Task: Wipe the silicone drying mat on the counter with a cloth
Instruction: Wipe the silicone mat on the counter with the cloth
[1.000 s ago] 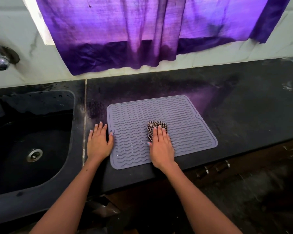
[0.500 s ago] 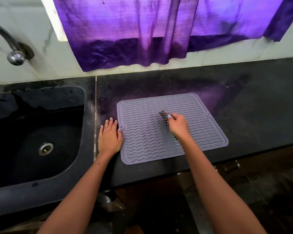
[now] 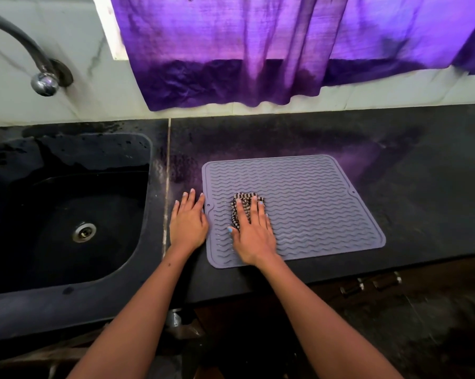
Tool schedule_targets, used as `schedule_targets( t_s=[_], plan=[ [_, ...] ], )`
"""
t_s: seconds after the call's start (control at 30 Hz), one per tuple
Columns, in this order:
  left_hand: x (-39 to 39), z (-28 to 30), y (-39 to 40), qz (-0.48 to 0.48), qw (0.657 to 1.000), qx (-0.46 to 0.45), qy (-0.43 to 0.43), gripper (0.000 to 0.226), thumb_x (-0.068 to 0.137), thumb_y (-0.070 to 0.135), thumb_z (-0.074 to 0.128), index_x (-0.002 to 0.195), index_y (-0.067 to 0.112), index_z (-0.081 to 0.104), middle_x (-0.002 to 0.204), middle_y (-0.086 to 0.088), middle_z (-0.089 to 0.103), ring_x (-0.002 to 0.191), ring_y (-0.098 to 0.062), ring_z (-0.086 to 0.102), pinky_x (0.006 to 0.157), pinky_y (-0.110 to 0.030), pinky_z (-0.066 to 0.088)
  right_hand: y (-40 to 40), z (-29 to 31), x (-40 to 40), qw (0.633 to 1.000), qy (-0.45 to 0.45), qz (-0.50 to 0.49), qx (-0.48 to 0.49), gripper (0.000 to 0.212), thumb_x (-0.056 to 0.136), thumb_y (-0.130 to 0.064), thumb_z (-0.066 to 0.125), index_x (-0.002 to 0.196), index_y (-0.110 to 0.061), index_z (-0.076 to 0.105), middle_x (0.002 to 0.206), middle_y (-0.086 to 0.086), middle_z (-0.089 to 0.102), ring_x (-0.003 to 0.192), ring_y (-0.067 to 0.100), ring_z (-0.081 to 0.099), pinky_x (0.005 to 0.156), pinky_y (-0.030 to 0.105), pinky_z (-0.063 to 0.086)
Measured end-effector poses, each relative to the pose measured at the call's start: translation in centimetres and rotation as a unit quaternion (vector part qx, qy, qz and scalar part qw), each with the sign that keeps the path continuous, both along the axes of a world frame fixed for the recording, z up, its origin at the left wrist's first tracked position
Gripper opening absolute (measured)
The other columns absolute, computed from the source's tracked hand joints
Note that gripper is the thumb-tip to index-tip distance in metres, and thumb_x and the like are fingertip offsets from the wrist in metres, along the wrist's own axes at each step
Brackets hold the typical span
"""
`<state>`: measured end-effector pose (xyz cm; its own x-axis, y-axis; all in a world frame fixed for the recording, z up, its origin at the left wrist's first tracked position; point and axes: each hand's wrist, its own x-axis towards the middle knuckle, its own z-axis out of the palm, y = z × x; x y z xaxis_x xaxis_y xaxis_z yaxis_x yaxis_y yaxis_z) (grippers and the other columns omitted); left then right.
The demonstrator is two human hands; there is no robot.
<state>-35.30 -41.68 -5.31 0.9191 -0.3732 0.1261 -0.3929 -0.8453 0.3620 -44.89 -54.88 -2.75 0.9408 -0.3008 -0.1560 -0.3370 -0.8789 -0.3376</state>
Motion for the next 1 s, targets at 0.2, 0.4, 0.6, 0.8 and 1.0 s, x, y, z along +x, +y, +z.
schedule_targets(
  t_s=[0.2,0.4,0.6,0.8,1.0],
  plan=[
    [0.6,0.4,1.1,-0.051,0.998,0.029,0.032,0.049,0.098,0.024,0.028,0.147,0.016,0.023,0.156,-0.008,0.014,0.145,-0.022,0.01,0.117,-0.036,0.003,0.2,-0.2,-0.2,0.992,-0.105,-0.035,0.054,0.055,0.101,-0.028,0.031,0.151,-0.022,0.009,0.159,0.006,-0.002,0.147,0.02,-0.003,0.121,0.034,0.004],
    [0.2,0.2,2.0,-0.076,0.996,0.036,0.013,0.079,0.079,0.048,-0.004,0.146,0.017,0.025,0.155,-0.007,0.019,0.144,-0.022,0.014,0.117,-0.035,0.006,1.2,3.1,0.7,0.924,-0.225,-0.178,0.253,0.05,0.101,-0.019,0.035,0.148,-0.011,0.023,0.154,0.004,0.027,0.142,0.019,0.027,0.112,0.023,0.018],
    [-0.2,0.1,2.1,-0.07,0.996,0.051,0.008,0.083,0.074,0.043,-0.007,0.146,0.016,0.024,0.156,-0.005,0.017,0.145,-0.018,0.012,0.117,-0.032,0.003,5.2,0.5,1.1,0.996,-0.071,0.049,-0.01,0.059,0.1,-0.024,0.028,0.15,-0.01,-0.001,0.157,0.017,-0.009,0.146,0.028,-0.008,0.117,0.035,-0.007],
    [-0.3,0.2,2.0,-0.066,0.996,0.054,0.014,0.064,0.086,0.033,0.01,0.147,0.017,0.022,0.157,-0.003,0.012,0.145,-0.016,0.007,0.118,-0.031,0.001,5.2,-0.8,1.1,0.996,-0.045,0.063,-0.036,0.067,0.096,-0.025,0.034,0.15,-0.022,-0.005,0.156,0.017,-0.015,0.145,0.03,-0.013,0.12,0.041,-0.002],
    [-0.4,0.3,2.1,-0.066,0.997,0.042,0.015,0.066,0.086,0.036,0.009,0.146,0.016,0.025,0.157,-0.003,0.015,0.145,-0.016,0.009,0.117,-0.031,0.001,5.0,-0.5,1.0,0.995,-0.07,0.071,0.0,0.061,0.098,-0.024,0.032,0.15,-0.021,0.001,0.158,0.014,-0.01,0.147,0.029,-0.004,0.119,0.037,0.005]
  ],
)
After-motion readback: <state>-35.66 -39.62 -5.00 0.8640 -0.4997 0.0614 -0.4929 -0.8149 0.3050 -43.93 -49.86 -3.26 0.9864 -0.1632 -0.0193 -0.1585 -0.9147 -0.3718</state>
